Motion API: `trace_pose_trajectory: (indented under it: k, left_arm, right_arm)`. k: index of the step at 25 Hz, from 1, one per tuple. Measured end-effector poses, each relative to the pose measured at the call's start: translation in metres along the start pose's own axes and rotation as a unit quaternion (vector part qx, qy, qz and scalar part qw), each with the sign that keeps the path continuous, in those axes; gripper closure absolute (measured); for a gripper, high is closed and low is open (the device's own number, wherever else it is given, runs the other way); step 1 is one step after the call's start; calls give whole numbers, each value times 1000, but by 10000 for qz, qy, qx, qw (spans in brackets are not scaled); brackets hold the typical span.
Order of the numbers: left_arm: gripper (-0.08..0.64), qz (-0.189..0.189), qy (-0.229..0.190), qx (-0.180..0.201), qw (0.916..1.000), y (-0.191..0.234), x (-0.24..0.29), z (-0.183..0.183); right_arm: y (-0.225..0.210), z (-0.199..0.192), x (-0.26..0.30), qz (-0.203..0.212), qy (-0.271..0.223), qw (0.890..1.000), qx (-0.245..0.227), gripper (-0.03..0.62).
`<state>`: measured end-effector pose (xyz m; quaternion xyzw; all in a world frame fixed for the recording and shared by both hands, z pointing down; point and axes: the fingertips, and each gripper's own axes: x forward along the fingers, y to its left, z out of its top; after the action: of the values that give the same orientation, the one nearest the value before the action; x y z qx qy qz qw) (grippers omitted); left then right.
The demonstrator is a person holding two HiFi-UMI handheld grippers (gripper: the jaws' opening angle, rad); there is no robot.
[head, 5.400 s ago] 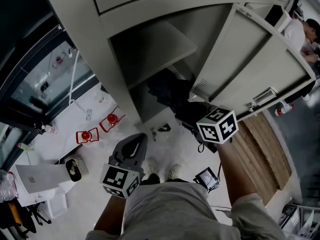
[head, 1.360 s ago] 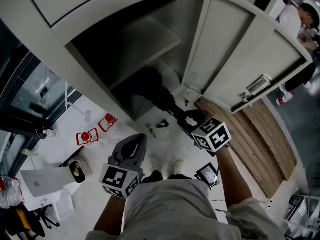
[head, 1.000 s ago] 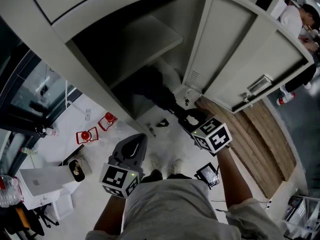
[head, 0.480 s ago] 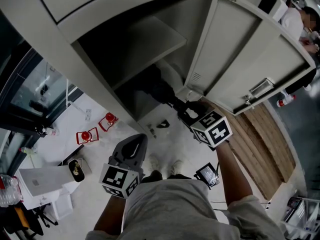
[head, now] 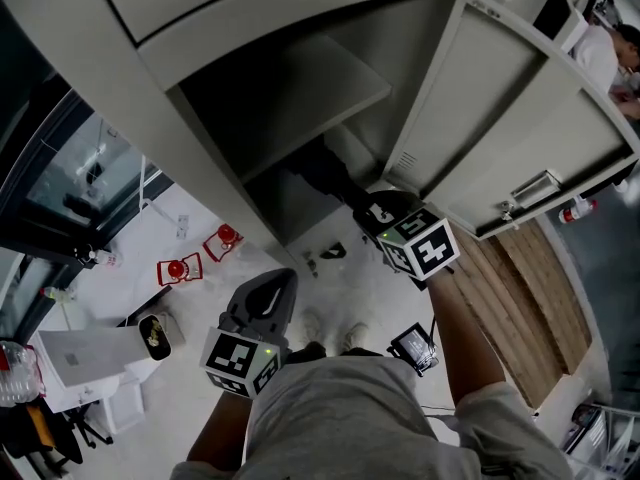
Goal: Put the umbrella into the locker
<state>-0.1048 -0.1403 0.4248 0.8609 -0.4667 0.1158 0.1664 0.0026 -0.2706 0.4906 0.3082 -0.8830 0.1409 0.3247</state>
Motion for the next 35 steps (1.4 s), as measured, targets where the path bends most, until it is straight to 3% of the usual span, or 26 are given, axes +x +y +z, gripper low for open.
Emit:
trace_pose_trajectory:
  k: [23,35]
  left_arm:
    - [538,210,32,-79,9997,17,0,0]
    - [538,167,47,-102,9998,14,0,-3]
  right_arm:
    - [-17,14,41,65,128,9999,-53,403]
    - [-17,13,43,42,-33,10000,-65,403]
